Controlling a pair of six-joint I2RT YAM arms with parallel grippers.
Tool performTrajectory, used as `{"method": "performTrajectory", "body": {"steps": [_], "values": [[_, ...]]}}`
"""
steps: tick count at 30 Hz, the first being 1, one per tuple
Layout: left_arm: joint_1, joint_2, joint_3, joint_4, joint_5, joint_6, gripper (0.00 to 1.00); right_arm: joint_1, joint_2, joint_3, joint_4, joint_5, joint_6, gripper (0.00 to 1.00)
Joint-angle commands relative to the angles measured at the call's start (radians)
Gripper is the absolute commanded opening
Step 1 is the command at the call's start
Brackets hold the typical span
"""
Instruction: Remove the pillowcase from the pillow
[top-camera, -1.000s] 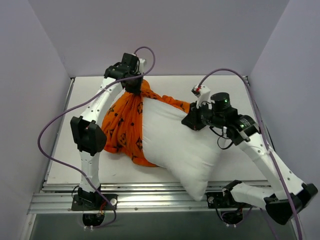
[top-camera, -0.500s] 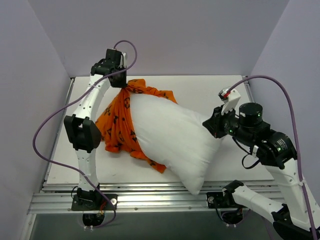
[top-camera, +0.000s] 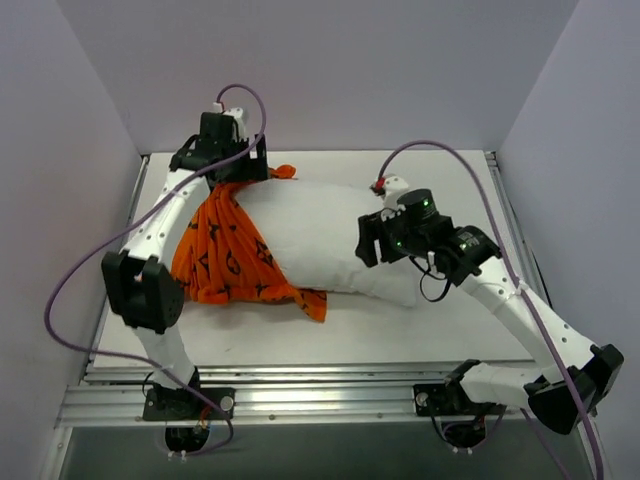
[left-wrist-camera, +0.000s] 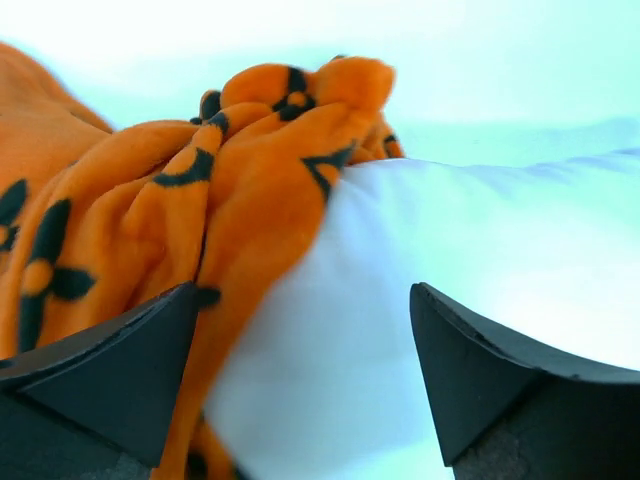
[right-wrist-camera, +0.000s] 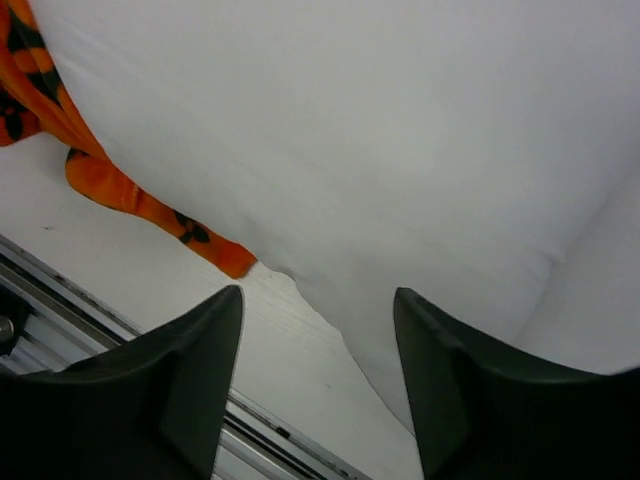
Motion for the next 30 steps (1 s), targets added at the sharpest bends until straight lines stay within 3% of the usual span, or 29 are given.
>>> {"method": "performTrajectory", "body": {"steps": [1,2,4,9,17,22,23,24,25,26,27,30], "values": [[0.006,-0.211,-0.061,0.118,0.034,-0.043,0.94,0.120,0.013,0.039,0.144,0.014,-0.074,0.64],[0.005,-0.274,-0.113,0.113,0.028,-0.055,0.94,0.152,0.061,0.057,0.150,0.077,-0.112,0.76],[-0.001,-0.340,-0.173,0.099,0.011,-0.078,0.94,0.245,0.118,0.079,0.163,0.143,-0.164,0.87],[-0.015,-0.584,-0.415,0.052,-0.095,-0.105,0.94,0.324,0.279,0.102,0.224,0.237,-0.385,0.99],[0.003,-0.856,-0.722,-0.039,-0.103,-0.164,0.94,0.373,0.467,0.153,0.243,0.254,-0.585,1.00],[0.007,-0.910,-0.836,-0.036,-0.072,-0.195,0.94,0.373,0.609,0.171,0.218,0.304,-0.605,1.00],[0.008,-0.913,-0.857,-0.033,-0.060,-0.197,0.94,0.372,0.647,0.170,0.220,0.313,-0.603,0.97],[0.007,-0.913,-0.865,-0.028,-0.051,-0.198,0.94,0.367,0.661,0.173,0.223,0.312,-0.597,0.86],[0.006,-0.911,-0.873,-0.016,-0.048,-0.197,0.94,0.352,0.673,0.173,0.235,0.304,-0.588,0.38],[0.006,-0.907,-0.887,-0.008,-0.046,-0.198,0.94,0.346,0.684,0.174,0.243,0.278,-0.574,0.10],[0.006,-0.905,-0.893,-0.002,-0.046,-0.198,0.94,0.337,0.684,0.174,0.250,0.260,-0.550,0.00],[0.006,-0.888,-0.916,0.019,-0.060,-0.200,0.95,0.324,0.667,0.180,0.253,0.192,-0.525,0.00]]}}
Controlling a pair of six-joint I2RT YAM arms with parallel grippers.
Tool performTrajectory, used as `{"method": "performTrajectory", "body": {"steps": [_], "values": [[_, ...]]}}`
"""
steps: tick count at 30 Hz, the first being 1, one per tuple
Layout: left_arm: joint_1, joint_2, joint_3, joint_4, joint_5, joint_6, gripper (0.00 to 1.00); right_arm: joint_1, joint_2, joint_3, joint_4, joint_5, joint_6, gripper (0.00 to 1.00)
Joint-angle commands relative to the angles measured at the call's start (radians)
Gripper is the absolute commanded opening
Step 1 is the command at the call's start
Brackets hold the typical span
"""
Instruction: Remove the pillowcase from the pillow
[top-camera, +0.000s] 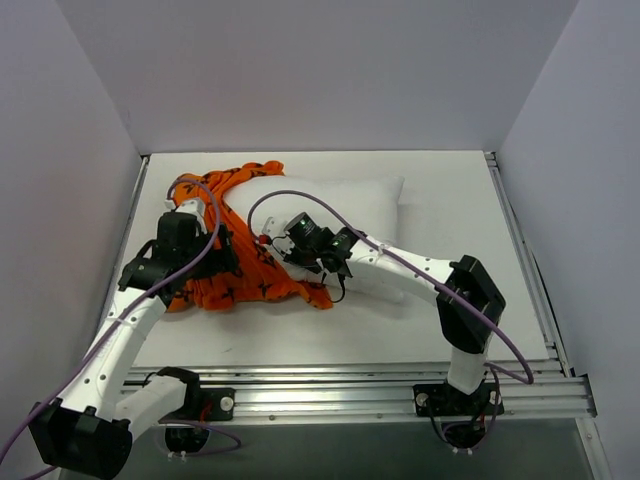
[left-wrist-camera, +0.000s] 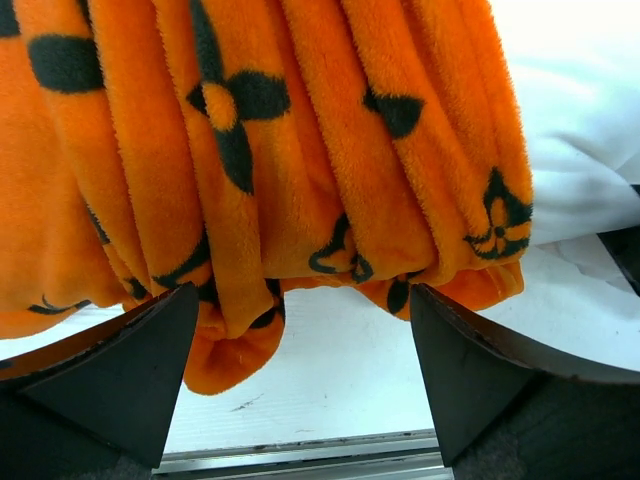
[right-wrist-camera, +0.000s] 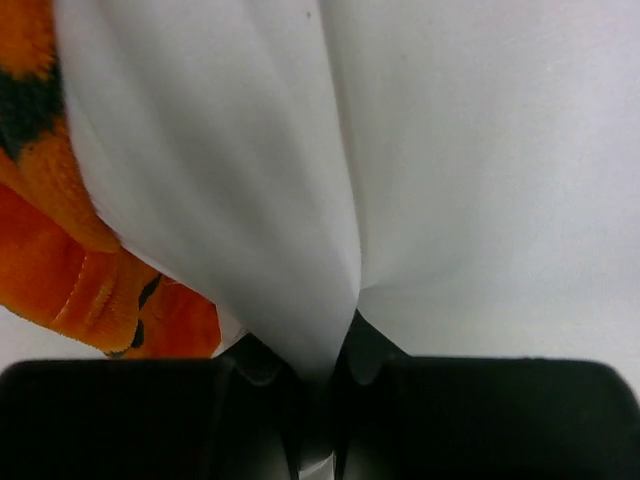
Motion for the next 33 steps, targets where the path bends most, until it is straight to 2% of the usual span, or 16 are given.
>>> {"method": "performTrajectory", "body": {"steps": [1,8,10,11,12,14,15,16,18,21,25,33], "values": [[0.006,0.010,-0.021,0.081,-0.001,-0.018,0.95,-0.023,0.005,0.008,-0.009,-0.090,0.051,0.00],[0.006,0.084,-0.049,0.132,-0.024,-0.042,1.00,-0.032,-0.023,0.017,0.005,-0.108,0.113,0.00],[0.006,0.102,-0.052,0.135,-0.051,-0.042,0.91,-0.032,-0.034,0.014,0.014,-0.108,0.136,0.00],[0.006,0.108,-0.053,0.137,-0.056,-0.042,0.85,-0.034,-0.038,0.010,0.017,-0.108,0.143,0.00],[0.006,0.113,-0.055,0.141,-0.068,-0.041,0.71,-0.034,-0.043,0.007,0.022,-0.108,0.151,0.00],[0.008,0.134,-0.047,0.140,-0.102,-0.038,0.54,-0.037,-0.069,-0.004,0.031,-0.076,0.192,0.00],[0.009,0.140,-0.044,0.140,-0.110,-0.039,0.43,-0.037,-0.080,-0.002,0.019,-0.050,0.208,0.00],[0.014,0.148,-0.041,0.137,-0.113,-0.039,0.19,-0.037,-0.116,-0.004,0.020,-0.003,0.222,0.00],[0.023,0.165,-0.024,0.127,-0.116,-0.038,0.03,-0.040,-0.173,-0.039,0.037,0.051,0.261,0.00],[0.040,0.179,0.019,0.111,-0.166,-0.015,0.02,-0.081,-0.284,-0.078,0.014,0.111,0.309,0.00],[0.090,0.194,0.083,0.075,-0.208,0.039,0.02,-0.218,-0.399,-0.090,-0.057,0.133,0.384,0.00],[0.293,0.291,0.164,0.080,-0.262,0.091,0.02,-0.515,-0.578,-0.030,-0.214,0.136,0.495,0.00]]}}
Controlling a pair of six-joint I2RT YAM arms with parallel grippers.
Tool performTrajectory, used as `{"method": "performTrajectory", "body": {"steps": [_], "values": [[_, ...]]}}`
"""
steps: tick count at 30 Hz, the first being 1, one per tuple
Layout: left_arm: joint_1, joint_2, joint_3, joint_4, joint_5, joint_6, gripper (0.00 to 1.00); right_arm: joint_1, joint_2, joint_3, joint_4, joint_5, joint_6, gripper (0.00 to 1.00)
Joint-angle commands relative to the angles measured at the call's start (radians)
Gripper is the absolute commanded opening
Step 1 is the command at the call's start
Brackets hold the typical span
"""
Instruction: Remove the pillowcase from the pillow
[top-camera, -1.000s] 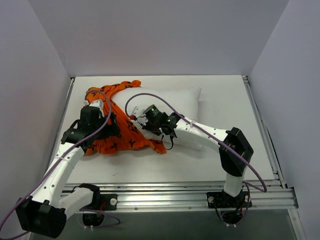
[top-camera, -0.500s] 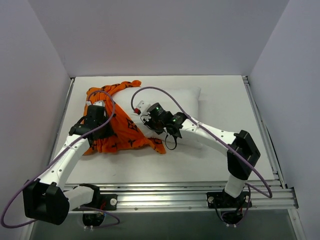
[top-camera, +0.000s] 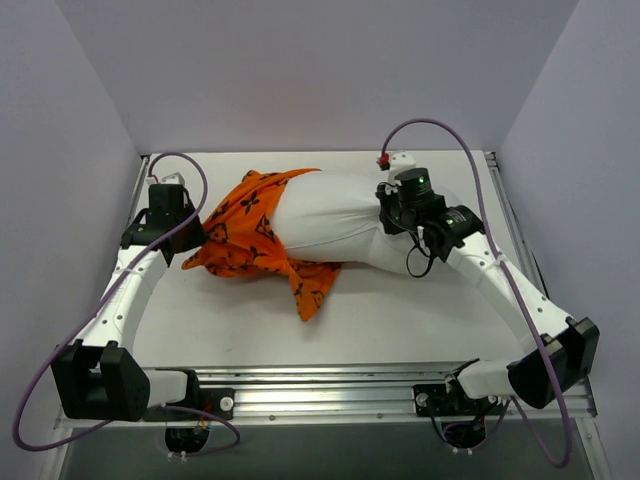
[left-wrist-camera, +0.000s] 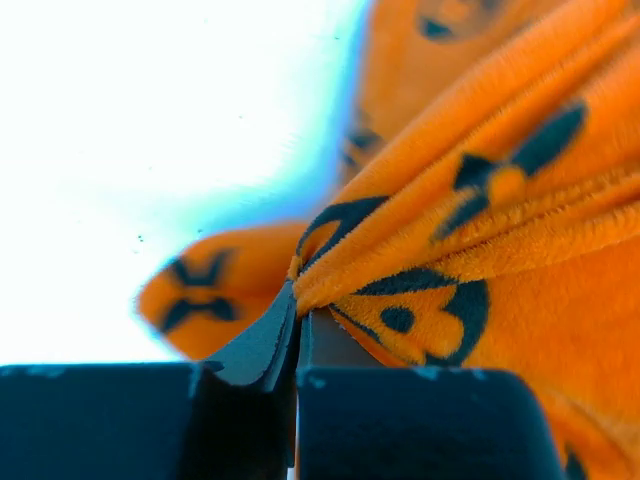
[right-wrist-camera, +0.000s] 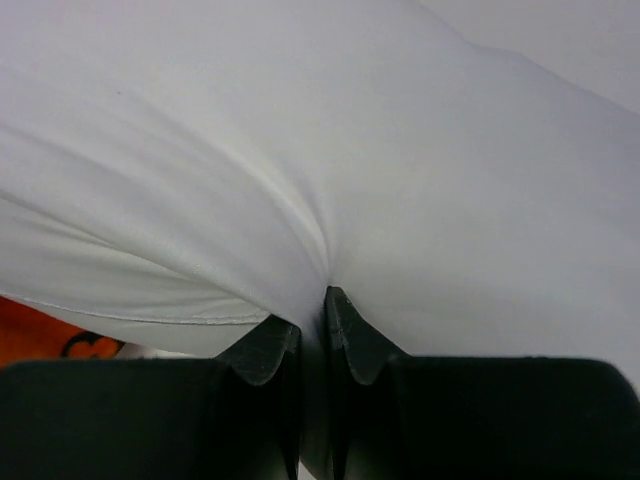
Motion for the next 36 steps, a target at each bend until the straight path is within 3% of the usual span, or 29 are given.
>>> {"method": "performTrajectory", "body": {"steps": [1,6,17,21,25,30,33,36], "values": [[0.148,0.049,0.051,-0.025,-0.199,0.068,0.02,-0.136,-0.135,0.096,-0.123,0.212,0.049,0.00],[0.240,0.124,0.074,0.043,-0.199,0.036,0.02,-0.247,-0.196,0.148,-0.187,0.163,0.065,0.00],[0.274,0.336,0.286,0.083,-0.046,-0.014,0.02,-0.267,-0.248,0.314,-0.241,0.101,0.025,0.00],[0.267,0.371,0.471,0.018,-0.044,0.000,0.02,-0.270,-0.167,0.455,-0.233,0.088,0.037,0.00],[0.267,0.432,0.753,-0.067,-0.074,0.026,0.02,-0.269,-0.080,0.729,-0.230,0.077,0.043,0.00],[0.257,0.506,1.050,-0.187,-0.017,0.039,0.02,-0.269,0.058,0.947,-0.203,0.114,0.055,0.00],[0.208,0.506,1.134,-0.227,0.008,0.058,0.02,-0.269,0.066,0.920,-0.117,0.117,0.069,0.00],[0.142,0.445,1.049,-0.224,0.029,0.088,0.02,-0.269,0.045,0.741,-0.011,0.069,0.100,0.00]]}}
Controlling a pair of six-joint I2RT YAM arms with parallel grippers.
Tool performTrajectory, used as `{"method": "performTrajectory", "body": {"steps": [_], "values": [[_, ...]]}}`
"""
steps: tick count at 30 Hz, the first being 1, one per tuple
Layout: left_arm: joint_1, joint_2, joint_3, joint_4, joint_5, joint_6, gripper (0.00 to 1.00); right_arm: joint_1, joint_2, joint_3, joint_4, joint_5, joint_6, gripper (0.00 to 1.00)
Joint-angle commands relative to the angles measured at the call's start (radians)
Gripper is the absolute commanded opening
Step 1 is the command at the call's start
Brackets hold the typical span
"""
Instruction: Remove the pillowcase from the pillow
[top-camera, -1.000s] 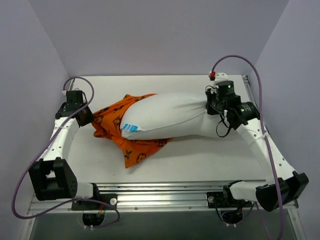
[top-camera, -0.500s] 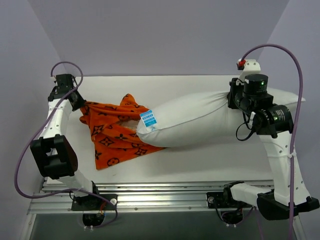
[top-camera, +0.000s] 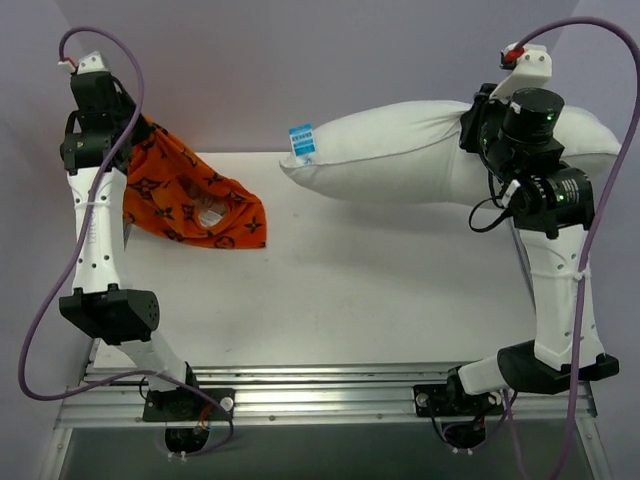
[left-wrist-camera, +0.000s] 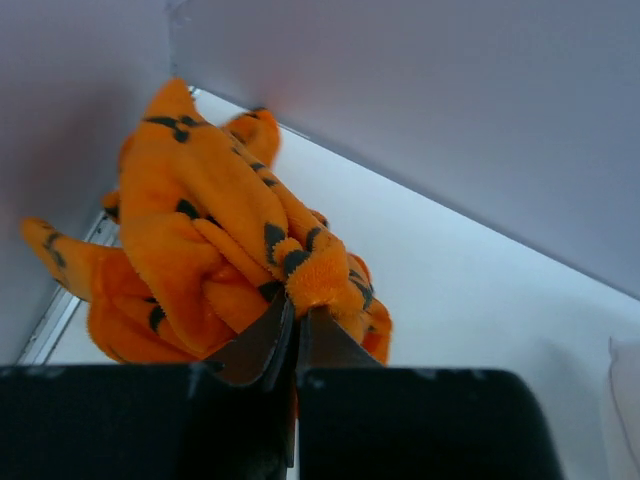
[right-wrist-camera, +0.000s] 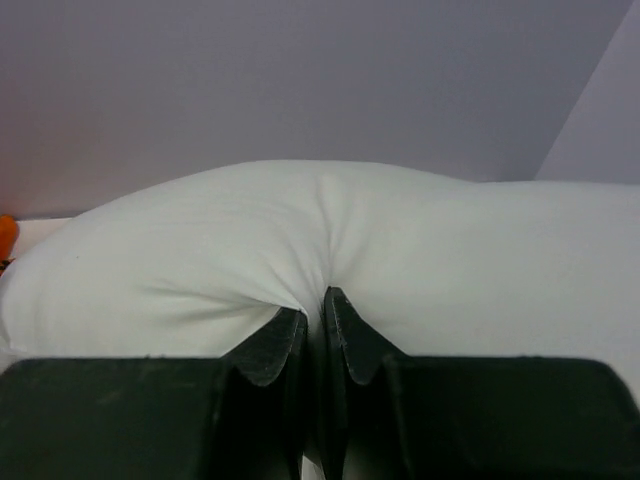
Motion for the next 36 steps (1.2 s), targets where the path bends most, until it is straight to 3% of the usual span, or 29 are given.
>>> {"method": "performTrajectory", "body": {"steps": [1,5,6,9,16,20,22,24,25,26,27,28,30,31,32,34,36], "values": [[-0.106,-0.096,-0.078,-0.036,0.058,0.034,0.02,-0.005,-0.027,-0.146,0.292,-0.023,0.067,0.00],[-0.235,-0.256,-0.454,0.137,0.166,-0.042,0.02,0.004,-0.059,-0.491,0.471,-0.132,0.141,0.00],[-0.255,-0.314,-0.620,0.174,0.215,-0.094,0.02,0.010,-0.070,-0.644,0.505,-0.172,0.181,0.00],[-0.365,-0.413,-0.926,0.299,0.238,-0.192,0.02,0.067,-0.056,-0.896,0.610,-0.168,0.225,0.00],[-0.640,-0.507,-1.344,0.492,0.250,-0.395,0.02,0.179,0.065,-1.171,0.832,-0.259,0.357,0.00],[-0.746,-0.506,-1.387,0.509,0.264,-0.426,0.04,0.209,0.120,-1.152,0.848,-0.326,0.410,0.00],[-0.772,-0.527,-1.367,0.482,0.272,-0.411,0.10,0.235,0.120,-1.117,0.797,-0.339,0.400,0.00],[-0.787,-0.578,-1.314,0.452,0.252,-0.380,0.20,0.251,0.100,-1.060,0.762,-0.349,0.379,0.00],[-0.787,-0.595,-1.295,0.431,0.246,-0.369,0.34,0.257,0.091,-1.038,0.724,-0.355,0.371,0.03],[-0.787,-0.612,-1.253,0.417,0.237,-0.359,0.43,0.262,0.074,-0.994,0.704,-0.367,0.364,0.07],[-0.787,-0.636,-1.226,0.397,0.214,-0.330,0.51,0.266,0.065,-0.971,0.684,-0.370,0.347,0.11],[-0.784,-0.644,-1.197,0.354,0.197,-0.311,0.69,0.272,0.056,-0.948,0.641,-0.370,0.336,0.26],[-0.781,-0.649,-1.101,0.307,0.140,-0.255,0.83,0.271,0.033,-0.878,0.586,-0.354,0.299,0.46],[-0.769,-0.646,-1.068,0.261,0.132,-0.236,0.88,0.271,0.025,-0.853,0.540,-0.340,0.284,0.63],[-0.755,-0.638,-1.035,0.241,0.111,-0.221,0.94,0.269,0.014,-0.828,0.516,-0.320,0.270,0.71],[-0.717,-0.618,-0.946,0.187,0.117,-0.176,0.97,0.260,0.004,-0.756,0.452,-0.239,0.223,0.84],[-0.622,-0.604,-0.895,0.159,0.129,-0.144,0.95,0.220,-0.003,-0.692,0.395,-0.167,0.198,0.89]]}}
